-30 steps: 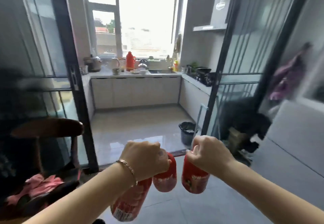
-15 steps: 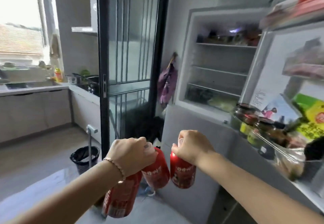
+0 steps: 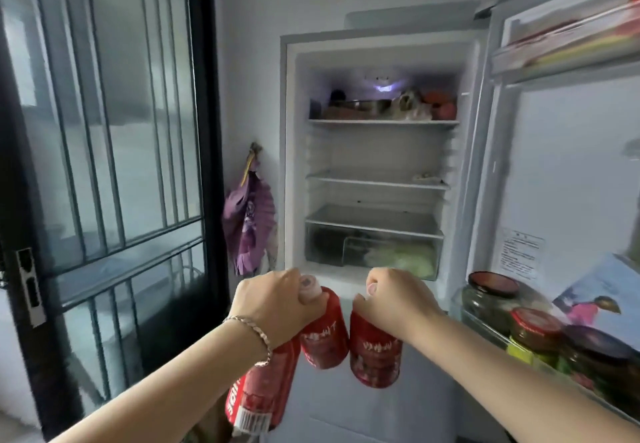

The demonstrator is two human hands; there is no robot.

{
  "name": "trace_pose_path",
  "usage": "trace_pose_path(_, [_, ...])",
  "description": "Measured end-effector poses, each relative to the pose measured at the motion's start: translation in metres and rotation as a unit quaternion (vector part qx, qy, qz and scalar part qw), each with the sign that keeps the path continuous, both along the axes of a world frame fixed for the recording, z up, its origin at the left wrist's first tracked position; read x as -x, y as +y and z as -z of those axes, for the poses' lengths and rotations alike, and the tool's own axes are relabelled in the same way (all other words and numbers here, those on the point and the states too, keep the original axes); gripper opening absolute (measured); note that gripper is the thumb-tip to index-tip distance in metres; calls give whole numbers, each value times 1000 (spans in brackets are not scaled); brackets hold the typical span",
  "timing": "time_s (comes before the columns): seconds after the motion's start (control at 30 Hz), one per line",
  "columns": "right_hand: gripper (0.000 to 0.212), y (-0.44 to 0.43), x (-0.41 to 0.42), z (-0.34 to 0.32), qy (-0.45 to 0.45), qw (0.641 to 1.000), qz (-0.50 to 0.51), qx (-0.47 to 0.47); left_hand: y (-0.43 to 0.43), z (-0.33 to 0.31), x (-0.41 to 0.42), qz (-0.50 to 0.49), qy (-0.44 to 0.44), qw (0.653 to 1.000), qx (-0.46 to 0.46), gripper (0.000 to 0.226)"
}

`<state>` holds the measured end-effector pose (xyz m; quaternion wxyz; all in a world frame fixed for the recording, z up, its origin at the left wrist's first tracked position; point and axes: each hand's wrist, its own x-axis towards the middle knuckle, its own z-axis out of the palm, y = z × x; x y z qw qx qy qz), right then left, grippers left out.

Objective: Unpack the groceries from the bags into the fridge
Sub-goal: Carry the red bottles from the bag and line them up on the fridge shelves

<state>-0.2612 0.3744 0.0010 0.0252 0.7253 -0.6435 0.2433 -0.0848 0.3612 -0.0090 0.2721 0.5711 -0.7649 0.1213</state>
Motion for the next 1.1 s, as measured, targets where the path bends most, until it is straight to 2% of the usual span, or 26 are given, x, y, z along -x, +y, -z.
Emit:
trace_pose_path(0.17, [21,-100,7,-10,-21,999,24,6,-100,-16,11,12,-20,999,27,44])
trace_pose_path(0.33, [22,-197,23,-34,-26,997,51,53,-201,-48,29,25,-46,997,60,42])
trace_pose_path(0.57, [19,-328,55,-123,-54,974,103,195,-332,-137,61,48,-66,985,154,44])
trace_pose_path(0.7, [26,-401,78,-156,-61,955,152,247,-396,-177,86,94,-105,966,218,39])
trace_pose_path(0.93, [26,-492,111,-160,-126,947,199,219,-485,-197,129,162,-167,939,252,40])
trace_pose_path(1.03, [44,-518,121,-151,-197,932,188,238,-508,-193,141,171,-207,934,235,37])
trace_pose_path(1.1, [47,-534,125,-141,-161,926,216,265,-523,-195,147,179,-220,931,230,36])
